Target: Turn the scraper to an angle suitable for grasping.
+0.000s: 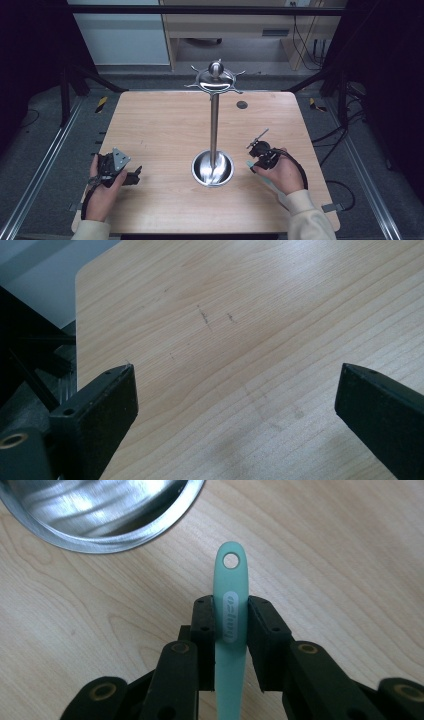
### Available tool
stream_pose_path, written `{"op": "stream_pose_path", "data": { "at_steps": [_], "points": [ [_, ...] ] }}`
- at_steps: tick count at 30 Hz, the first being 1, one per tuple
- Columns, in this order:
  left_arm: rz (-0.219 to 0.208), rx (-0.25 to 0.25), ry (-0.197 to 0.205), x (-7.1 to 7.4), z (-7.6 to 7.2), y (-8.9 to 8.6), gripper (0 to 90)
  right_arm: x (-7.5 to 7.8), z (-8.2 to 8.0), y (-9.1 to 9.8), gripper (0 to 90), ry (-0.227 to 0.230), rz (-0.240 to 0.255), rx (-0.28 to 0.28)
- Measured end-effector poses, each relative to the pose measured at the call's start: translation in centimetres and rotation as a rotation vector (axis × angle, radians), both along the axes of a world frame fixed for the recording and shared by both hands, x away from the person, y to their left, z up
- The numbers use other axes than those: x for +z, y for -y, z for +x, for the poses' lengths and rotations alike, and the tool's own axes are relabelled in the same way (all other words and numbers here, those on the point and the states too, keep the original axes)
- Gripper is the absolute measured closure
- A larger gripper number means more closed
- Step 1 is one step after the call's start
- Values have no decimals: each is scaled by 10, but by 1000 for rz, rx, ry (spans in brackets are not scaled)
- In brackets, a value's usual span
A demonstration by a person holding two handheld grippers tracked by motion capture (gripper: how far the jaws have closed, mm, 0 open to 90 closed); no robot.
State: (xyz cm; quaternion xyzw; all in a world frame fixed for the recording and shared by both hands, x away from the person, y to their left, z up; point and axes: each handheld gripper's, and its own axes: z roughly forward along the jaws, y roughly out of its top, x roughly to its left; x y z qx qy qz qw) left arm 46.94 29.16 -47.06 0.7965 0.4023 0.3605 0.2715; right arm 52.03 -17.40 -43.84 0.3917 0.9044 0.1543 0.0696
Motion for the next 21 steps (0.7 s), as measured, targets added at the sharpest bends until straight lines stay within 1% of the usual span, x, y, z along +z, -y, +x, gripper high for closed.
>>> {"op": "stream_pose_path", "data": {
  "at_steps": [1,2,3,4,5,6,7,10,12,13,14,16,18,21],
  "points": [
    [0,0,-1,0,0,0,33,3,-1,1,746,0,9,-20],
    [1,0,-2,0,0,0,33,3,-1,1,746,0,9,-20],
    [-1,0,-3,0,0,0,34,5,-1,3,746,10,12,-5],
    [-2,1,-3,0,0,0,33,7,-2,4,746,11,20,-14],
    [-2,1,-3,0,0,0,33,11,-2,7,746,25,28,-11],
    [-3,1,-3,-1,0,0,33,11,-2,7,746,25,28,-11],
    [-3,1,-4,-1,0,0,34,13,-2,7,746,28,29,-18],
    [-2,-1,-7,-1,0,0,33,19,-4,10,745,43,37,-16],
    [-1,-3,-10,-1,0,0,33,20,-4,11,746,48,37,-11],
    [-1,-3,-8,-1,0,0,33,22,-4,11,746,48,39,-23],
    [0,-3,-8,-1,0,1,33,22,-3,12,745,55,35,-14],
    [1,-1,-8,-1,0,0,33,25,-3,13,745,56,36,-17],
    [-2,1,-9,-2,0,0,34,30,-1,15,745,67,40,-18],
    [1,5,-10,-2,-1,0,34,44,2,15,745,94,47,-21]
  ]
}}
